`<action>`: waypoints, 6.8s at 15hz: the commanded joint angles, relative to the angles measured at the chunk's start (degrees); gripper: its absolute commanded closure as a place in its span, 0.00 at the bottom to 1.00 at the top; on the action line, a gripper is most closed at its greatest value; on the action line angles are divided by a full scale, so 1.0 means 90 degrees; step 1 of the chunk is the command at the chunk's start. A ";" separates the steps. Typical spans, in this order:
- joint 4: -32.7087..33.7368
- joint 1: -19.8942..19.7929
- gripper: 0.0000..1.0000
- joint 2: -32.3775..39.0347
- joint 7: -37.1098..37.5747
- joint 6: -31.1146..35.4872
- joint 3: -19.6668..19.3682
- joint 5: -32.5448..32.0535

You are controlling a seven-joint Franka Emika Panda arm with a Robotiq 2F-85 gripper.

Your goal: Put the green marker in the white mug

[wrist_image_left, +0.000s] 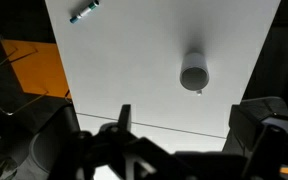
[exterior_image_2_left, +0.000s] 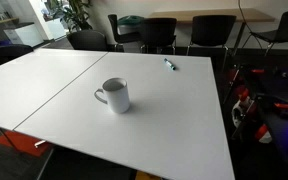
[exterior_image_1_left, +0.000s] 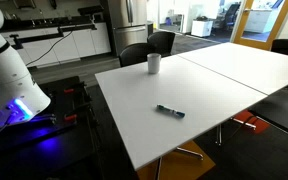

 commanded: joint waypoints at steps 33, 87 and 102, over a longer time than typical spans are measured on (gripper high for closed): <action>-0.1946 -0.0763 0.00 0.0673 0.4162 0.2005 -0.1497 0.1188; -0.0256 -0.0957 0.00 0.6252 0.1531 0.5655 -0.3358 0.2817; 0.0193 -0.0980 0.47 0.6721 0.1544 0.5482 -0.3348 0.2940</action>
